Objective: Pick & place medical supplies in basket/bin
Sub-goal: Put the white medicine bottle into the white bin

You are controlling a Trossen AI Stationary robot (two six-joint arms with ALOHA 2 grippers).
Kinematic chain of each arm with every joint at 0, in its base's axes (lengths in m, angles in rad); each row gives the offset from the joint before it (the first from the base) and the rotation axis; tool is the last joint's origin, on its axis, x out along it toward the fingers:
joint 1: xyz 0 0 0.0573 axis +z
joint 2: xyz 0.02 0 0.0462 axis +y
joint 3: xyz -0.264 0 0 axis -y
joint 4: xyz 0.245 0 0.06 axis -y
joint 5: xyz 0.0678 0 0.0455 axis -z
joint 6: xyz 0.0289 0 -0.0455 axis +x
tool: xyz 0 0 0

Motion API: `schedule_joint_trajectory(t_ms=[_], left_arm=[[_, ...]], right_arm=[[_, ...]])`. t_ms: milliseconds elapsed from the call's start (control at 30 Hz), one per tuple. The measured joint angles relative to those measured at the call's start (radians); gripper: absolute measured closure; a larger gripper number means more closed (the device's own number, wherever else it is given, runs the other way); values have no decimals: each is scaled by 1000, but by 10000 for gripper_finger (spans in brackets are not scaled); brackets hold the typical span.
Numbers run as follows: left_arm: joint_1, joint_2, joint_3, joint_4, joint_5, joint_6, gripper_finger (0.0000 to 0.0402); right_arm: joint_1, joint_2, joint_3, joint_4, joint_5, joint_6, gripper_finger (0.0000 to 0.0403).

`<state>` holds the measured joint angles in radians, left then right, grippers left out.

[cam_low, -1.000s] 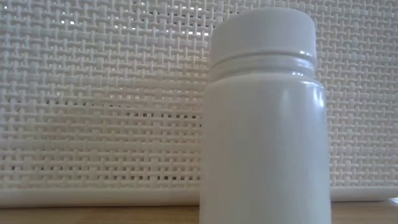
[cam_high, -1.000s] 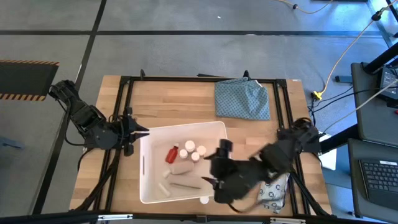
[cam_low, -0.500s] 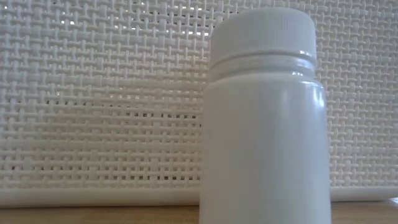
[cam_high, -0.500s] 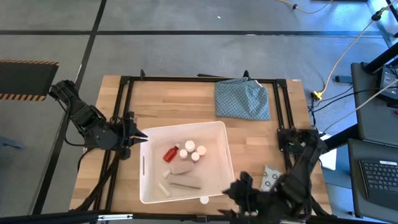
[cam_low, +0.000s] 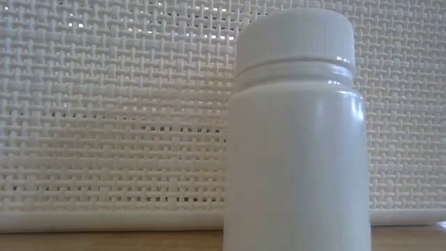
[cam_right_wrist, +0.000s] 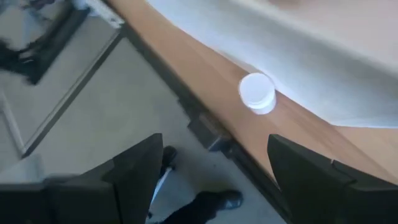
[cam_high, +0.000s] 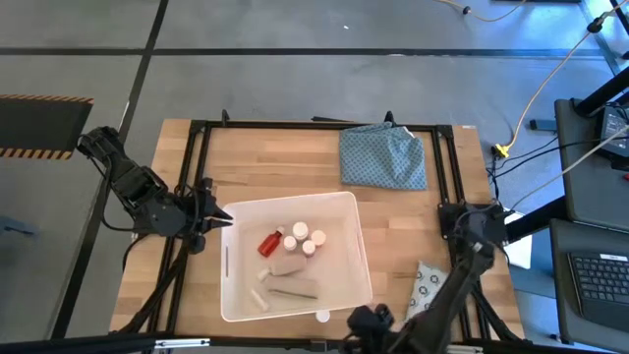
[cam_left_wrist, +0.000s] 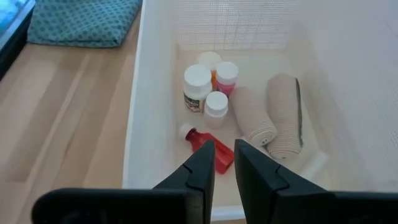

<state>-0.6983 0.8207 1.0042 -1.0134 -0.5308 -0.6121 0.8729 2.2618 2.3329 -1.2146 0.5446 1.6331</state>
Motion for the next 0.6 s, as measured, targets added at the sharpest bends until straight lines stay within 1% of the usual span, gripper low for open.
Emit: schedule_joint_trajectory(t_ms=[167,200,267,333,600], left_arm=[[0,0,0,0,1,33,347],[0,0,0,0,1,39,348],[0,0,0,0,1,49,350],[0,0,0,0,2,49,350],[0,0,0,0,32,50,346]], right_arm=[[-46,124,0,79,0,15,112],[-54,142,0,96,15,12,112],[-70,169,3,125,-16,13,112],[-83,199,0,124,-22,13,113],[-104,201,1,86,-15,15,143]])
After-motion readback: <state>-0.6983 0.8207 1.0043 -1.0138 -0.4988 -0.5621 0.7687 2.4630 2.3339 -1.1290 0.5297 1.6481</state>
